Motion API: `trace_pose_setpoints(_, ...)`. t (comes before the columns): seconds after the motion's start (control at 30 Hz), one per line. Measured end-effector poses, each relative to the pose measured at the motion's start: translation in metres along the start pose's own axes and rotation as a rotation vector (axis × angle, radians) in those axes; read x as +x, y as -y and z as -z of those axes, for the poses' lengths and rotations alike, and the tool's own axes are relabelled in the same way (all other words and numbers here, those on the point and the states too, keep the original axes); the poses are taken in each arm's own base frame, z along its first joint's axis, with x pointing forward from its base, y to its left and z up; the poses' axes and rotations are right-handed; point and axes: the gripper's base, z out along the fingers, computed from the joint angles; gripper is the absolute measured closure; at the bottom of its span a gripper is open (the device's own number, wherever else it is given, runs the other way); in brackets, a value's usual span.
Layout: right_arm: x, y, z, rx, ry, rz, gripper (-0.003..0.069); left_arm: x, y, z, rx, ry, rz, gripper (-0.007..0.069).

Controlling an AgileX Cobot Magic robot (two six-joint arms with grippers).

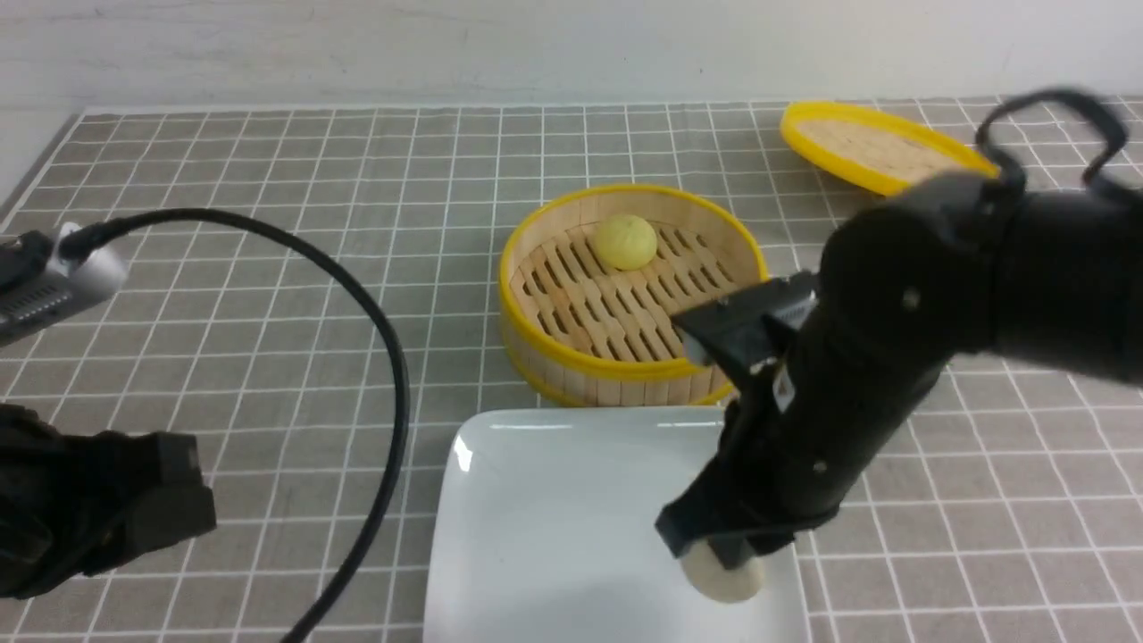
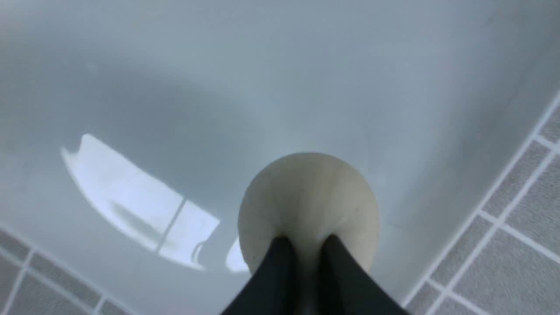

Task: Put the steamed buns into the plate on the grey tablecloth.
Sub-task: 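Move the steamed bun from the bamboo steamer onto the white plate with the right gripper, then reach into the bamboo steamer and grasp a bun with the left gripper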

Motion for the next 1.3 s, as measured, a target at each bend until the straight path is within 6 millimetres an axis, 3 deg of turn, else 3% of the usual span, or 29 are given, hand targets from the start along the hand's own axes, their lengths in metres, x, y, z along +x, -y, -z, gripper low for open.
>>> trace_pose_setpoints(0.13, -0.001, 0.005, -0.018, 0.011, 0.03, -0.035, 0.0391, -0.002, 0.0, -0.001, 0.001, 0.007, 0.009, 0.0435)
trace_pose_setpoints(0.23, -0.008, 0.003, -0.012, 0.004, 0.06, -0.034, 0.0351, -0.008, 0.002, -0.001, 0.001, -0.007, 0.025, 0.0422)
trace_pose_setpoints(0.33, -0.019, 0.0, 0.018, 0.019, 0.097, 0.001, 0.04, -0.034, 0.011, 0.002, 0.008, -0.047, 0.029, 0.0384)
trace_pose_setpoints(0.4, -0.018, 0.005, 0.047, 0.046, 0.105, 0.014, 0.0489, -0.053, 0.017, -0.002, 0.011, -0.066, 0.017, 0.0363)
trace_pose_setpoints(0.47, -0.006, 0.021, 0.085, 0.1, 0.102, -0.01, 0.062, -0.078, 0.026, -0.013, 0.022, -0.081, -0.025, 0.0339)
trace_pose_setpoints(0.53, 0.011, 0.034, 0.109, 0.145, 0.1, -0.048, 0.0665, -0.094, 0.038, -0.024, 0.04, -0.093, -0.062, 0.0323)
trace_pose_setpoints(0.6, 0.035, 0.049, 0.129, 0.192, 0.114, -0.112, 0.0675, -0.11, 0.058, -0.045, 0.069, -0.117, -0.121, 0.0307)
trace_pose_setpoints(0.7, 0.07, 0.065, 0.141, 0.221, 0.138, -0.203, 0.0675, -0.126, 0.096, -0.085, 0.112, -0.149, -0.217, 0.0281)
trace_pose_setpoints(0.77, 0.082, 0.069, 0.143, 0.23, 0.15, -0.23, 0.0675, -0.134, 0.111, -0.096, 0.127, -0.141, -0.252, 0.027)
trace_pose_setpoints(0.87, 0.113, 0.075, 0.136, 0.242, 0.142, -0.277, 0.0674, -0.151, 0.148, -0.145, 0.149, -0.172, -0.307, 0.0233)
trace_pose_setpoints(0.97, 0.124, 0.076, 0.13, 0.232, 0.134, -0.291, 0.0674, -0.164, 0.167, -0.179, 0.15, -0.193, -0.327, 0.0204)
trace_pose_setpoints(1.0, 0.126, 0.075, 0.126, 0.221, 0.125, -0.298, 0.0674, -0.173, 0.176, -0.205, 0.14, -0.204, -0.337, 0.019)
trace_pose_setpoints(1.03, 0.127, 0.074, 0.124, 0.209, 0.127, -0.303, 0.0674, -0.176, 0.18, -0.215, 0.135, -0.214, -0.341, 0.0186)
trace_pose_setpoints(1.17, 0.125, 0.073, 0.122, 0.183, 0.15, -0.312, 0.0674, -0.187, 0.184, -0.26, 0.096, -0.25, -0.338, 0.0176)
trace_pose_setpoints(1.3, 0.123, 0.072, 0.123, 0.176, 0.166, -0.314, 0.0674, -0.194, 0.186, -0.291, 0.107, -0.206, -0.321, 0.0176)
